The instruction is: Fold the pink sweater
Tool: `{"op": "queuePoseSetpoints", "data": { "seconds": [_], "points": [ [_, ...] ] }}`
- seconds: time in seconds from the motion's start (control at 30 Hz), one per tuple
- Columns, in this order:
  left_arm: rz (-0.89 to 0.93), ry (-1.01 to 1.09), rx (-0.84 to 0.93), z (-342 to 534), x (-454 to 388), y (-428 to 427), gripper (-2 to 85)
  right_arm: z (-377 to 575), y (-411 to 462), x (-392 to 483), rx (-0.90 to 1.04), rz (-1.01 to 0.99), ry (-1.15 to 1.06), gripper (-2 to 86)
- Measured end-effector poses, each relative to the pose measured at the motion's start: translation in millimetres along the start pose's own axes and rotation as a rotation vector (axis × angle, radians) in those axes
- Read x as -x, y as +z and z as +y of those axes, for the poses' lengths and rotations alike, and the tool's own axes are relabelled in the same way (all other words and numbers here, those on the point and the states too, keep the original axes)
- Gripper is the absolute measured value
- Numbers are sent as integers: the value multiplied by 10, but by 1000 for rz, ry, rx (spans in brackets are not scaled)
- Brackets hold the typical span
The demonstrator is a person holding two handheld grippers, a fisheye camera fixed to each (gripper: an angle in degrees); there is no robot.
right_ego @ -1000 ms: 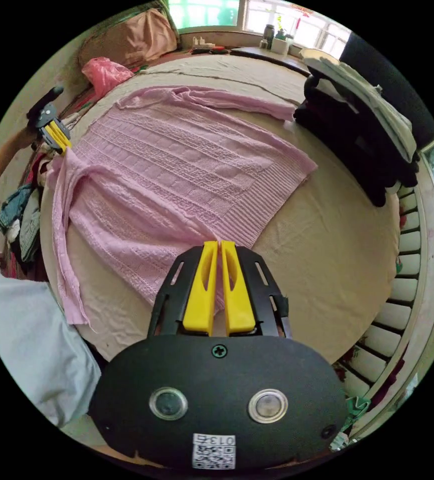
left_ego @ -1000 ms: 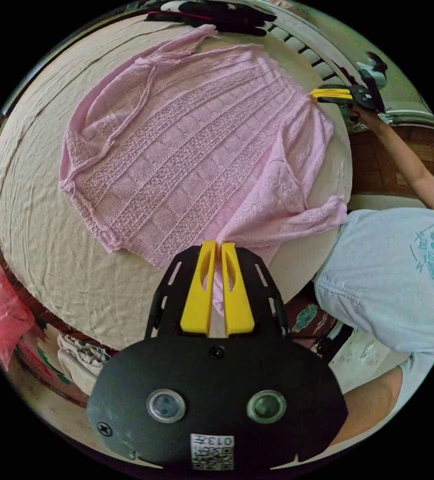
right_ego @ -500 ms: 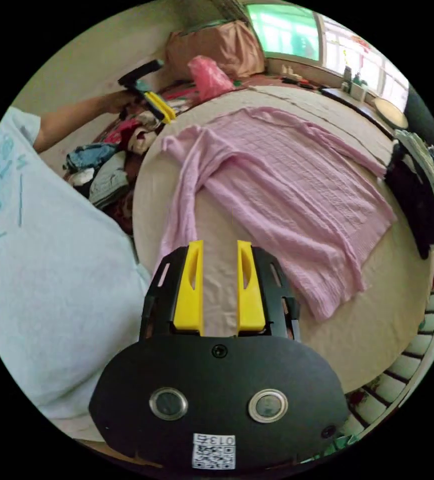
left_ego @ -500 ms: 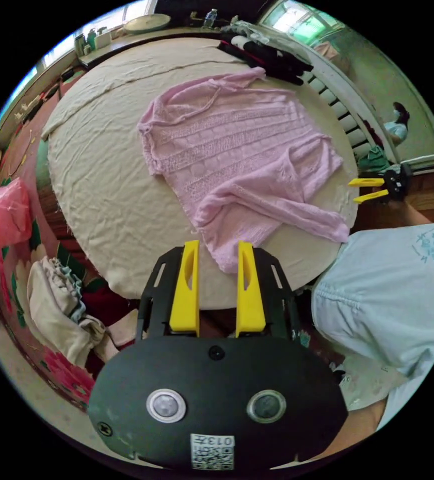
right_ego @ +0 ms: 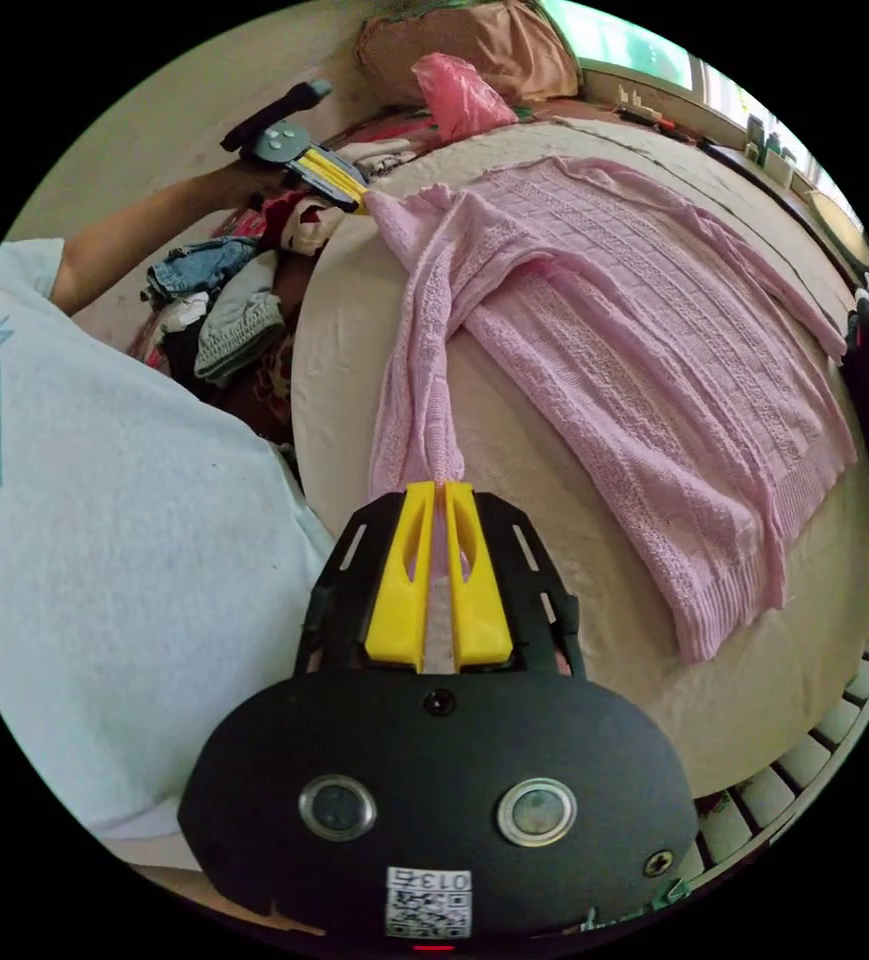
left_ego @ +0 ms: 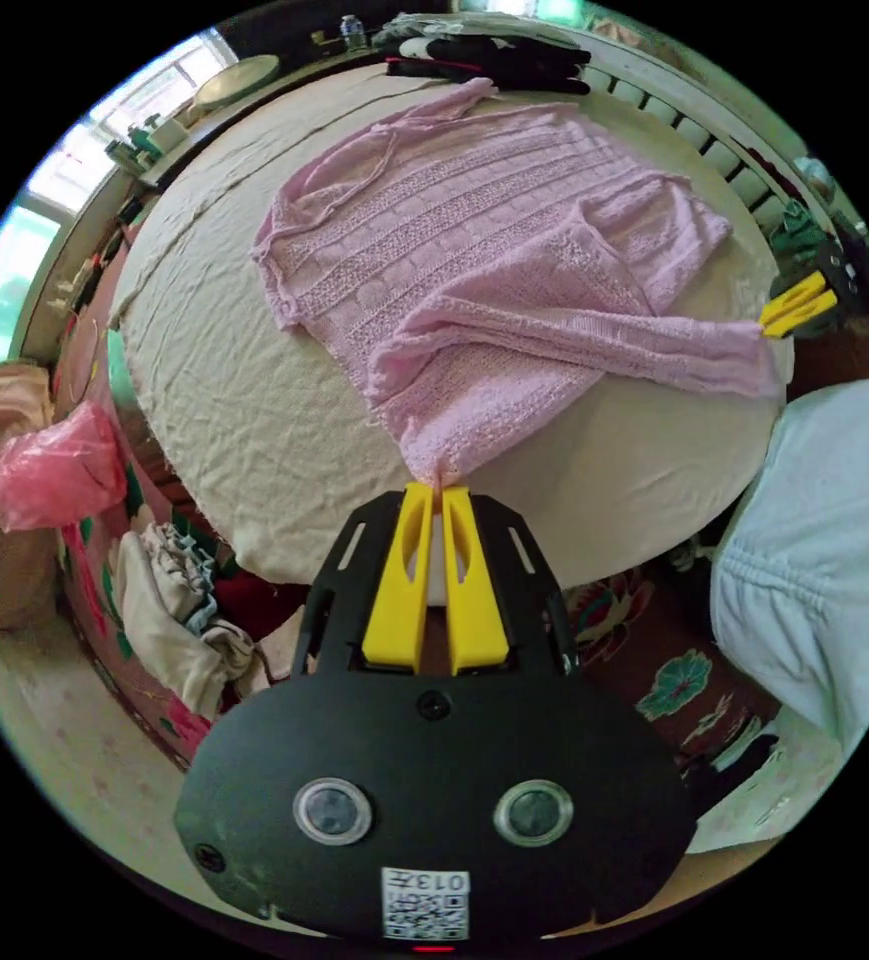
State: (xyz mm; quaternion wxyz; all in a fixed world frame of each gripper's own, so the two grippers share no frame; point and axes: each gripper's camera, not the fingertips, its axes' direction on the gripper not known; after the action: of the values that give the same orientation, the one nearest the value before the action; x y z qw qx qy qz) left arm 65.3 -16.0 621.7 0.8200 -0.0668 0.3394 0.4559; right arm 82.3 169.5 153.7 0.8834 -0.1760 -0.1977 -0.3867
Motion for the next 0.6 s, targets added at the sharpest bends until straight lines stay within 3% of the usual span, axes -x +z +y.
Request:
{"op": "queuePoseSetpoints", "data": {
  "seconds": [0.07,0.2,0.33,0.43,0.5,0.6],
  "points": [
    [-93,116,88,83,-91,97,13,15,-236,-170,-67,-16,28,14],
    [-112,92,222,216,-35,336,30,82,-658,-691,-214,-81,130,13],
    [-12,-115,45,403,197,8,66,71,-868,-880,-263,-56,123,12],
    [27,-159,-131,271,170,-246,80,-52,-917,-882,-235,79,68,12],
    [74,-97,-157,36,60,-261,81,-261,-976,-903,-208,209,20,12],
    [143,105,-115,-404,-206,-148,70,-638,-1123,-1044,-201,249,-21,13]
  ]
}}
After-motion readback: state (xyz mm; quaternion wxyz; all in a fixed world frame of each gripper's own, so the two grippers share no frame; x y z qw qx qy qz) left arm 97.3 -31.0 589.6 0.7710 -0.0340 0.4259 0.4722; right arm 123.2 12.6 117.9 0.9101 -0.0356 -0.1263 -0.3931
